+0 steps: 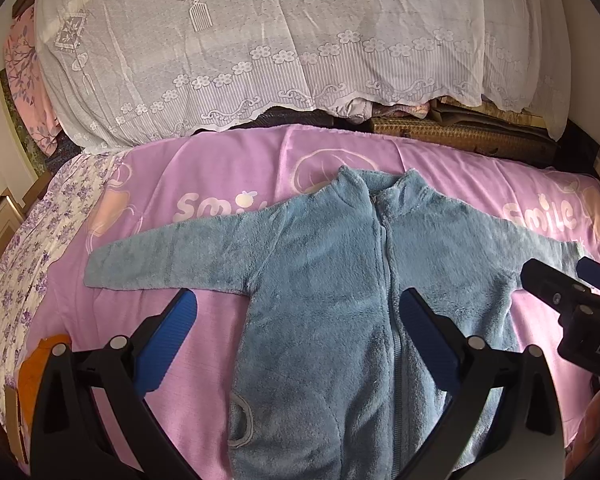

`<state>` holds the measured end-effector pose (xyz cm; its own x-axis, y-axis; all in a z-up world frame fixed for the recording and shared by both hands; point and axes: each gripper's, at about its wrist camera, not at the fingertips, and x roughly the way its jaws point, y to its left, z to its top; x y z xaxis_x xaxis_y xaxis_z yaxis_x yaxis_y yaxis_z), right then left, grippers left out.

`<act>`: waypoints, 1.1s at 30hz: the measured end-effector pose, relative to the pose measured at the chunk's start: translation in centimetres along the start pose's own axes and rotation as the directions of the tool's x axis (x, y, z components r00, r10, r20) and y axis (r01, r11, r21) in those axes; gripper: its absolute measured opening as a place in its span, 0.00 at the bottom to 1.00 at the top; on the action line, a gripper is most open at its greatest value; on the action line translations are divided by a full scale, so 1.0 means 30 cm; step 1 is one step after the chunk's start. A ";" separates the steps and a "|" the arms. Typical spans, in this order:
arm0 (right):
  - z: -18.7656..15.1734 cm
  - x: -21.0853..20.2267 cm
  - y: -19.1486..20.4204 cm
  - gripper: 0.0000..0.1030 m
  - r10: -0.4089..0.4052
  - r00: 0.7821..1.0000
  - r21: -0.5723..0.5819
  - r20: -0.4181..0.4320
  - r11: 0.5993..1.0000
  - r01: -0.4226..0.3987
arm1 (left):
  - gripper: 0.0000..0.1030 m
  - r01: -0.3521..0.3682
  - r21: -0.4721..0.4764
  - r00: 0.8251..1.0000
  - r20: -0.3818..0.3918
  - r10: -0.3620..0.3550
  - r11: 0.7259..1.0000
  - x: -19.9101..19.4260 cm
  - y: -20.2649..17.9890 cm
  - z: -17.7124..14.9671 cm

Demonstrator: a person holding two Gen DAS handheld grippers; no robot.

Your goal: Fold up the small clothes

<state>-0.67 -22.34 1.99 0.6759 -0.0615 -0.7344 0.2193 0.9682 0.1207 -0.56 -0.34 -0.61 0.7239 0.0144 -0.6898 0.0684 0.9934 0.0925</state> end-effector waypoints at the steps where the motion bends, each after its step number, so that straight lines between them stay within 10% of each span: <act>1: 0.000 0.000 0.000 0.97 0.000 1.000 0.000 0.000 1.000 0.000 | 0.96 0.000 0.000 1.000 0.000 0.000 1.000 0.000 0.000 -0.001; 25: 0.003 0.002 -0.005 0.97 -0.010 1.000 0.001 -0.002 1.000 0.010 | 0.96 0.001 0.002 1.000 -0.006 -0.001 1.000 0.006 -0.007 -0.006; 33: 0.024 0.019 -0.112 0.97 -0.132 0.988 0.052 0.076 0.990 0.128 | 0.96 -0.008 -0.001 1.000 -0.003 0.008 1.000 0.041 -0.041 -0.032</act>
<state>-0.52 -25.81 1.66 0.6927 -0.2067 -0.6910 0.3400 0.9385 0.0601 -0.41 -1.44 -2.24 0.7227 0.0226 -0.6908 0.0616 0.9934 0.0970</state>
